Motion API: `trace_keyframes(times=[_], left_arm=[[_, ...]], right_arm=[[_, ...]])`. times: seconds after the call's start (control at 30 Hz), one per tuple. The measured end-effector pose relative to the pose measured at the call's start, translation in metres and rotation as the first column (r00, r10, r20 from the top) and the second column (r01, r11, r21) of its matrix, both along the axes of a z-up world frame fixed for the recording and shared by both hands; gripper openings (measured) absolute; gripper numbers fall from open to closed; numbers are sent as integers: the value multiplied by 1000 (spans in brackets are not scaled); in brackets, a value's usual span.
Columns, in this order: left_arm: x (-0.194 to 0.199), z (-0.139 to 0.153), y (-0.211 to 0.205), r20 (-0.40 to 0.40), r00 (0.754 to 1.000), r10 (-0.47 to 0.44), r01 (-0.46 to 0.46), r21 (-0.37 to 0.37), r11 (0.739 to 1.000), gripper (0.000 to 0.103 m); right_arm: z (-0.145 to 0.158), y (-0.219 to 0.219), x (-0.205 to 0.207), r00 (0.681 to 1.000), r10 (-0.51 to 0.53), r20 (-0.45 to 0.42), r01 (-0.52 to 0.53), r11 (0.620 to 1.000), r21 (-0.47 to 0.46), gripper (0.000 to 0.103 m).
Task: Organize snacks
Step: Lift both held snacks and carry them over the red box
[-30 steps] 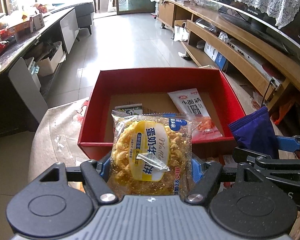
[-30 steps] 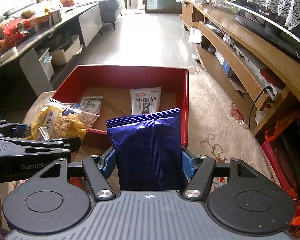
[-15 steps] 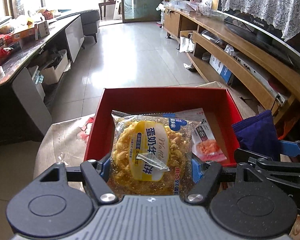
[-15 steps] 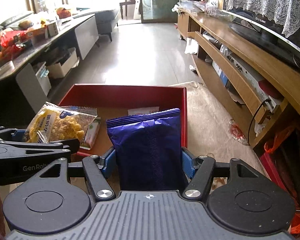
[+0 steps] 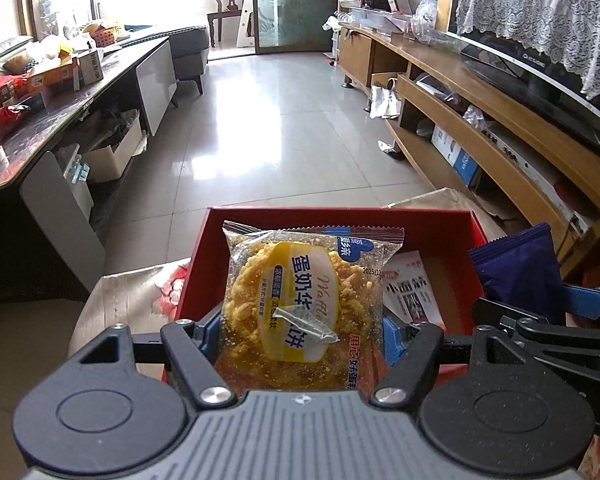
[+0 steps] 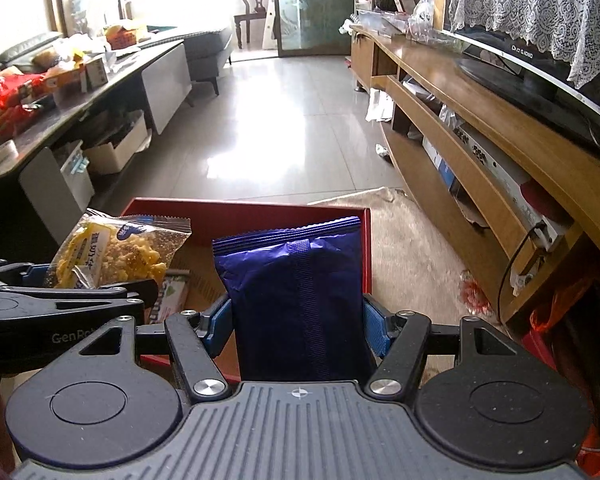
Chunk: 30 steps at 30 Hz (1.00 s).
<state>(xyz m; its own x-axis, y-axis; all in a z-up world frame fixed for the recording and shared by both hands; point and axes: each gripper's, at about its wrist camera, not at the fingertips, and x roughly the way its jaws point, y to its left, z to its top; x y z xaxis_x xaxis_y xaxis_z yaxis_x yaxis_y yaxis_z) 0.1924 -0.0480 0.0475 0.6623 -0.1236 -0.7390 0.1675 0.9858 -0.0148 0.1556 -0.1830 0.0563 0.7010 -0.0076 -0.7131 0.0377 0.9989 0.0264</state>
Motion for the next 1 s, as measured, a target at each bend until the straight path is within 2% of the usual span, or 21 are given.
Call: trace_keyframes(times=[0.4,1.0], left_arm=[[38,-27,-5,-37,998,45,-44,37,998,69],[56,-67,-7,-105,992,70,-59,111,992,69]], right_arm=[[-21,1,39,999,5,-47,-5,1000,-2,71],[-56,6,62,990,27,-141,-27,1000,-1,72]])
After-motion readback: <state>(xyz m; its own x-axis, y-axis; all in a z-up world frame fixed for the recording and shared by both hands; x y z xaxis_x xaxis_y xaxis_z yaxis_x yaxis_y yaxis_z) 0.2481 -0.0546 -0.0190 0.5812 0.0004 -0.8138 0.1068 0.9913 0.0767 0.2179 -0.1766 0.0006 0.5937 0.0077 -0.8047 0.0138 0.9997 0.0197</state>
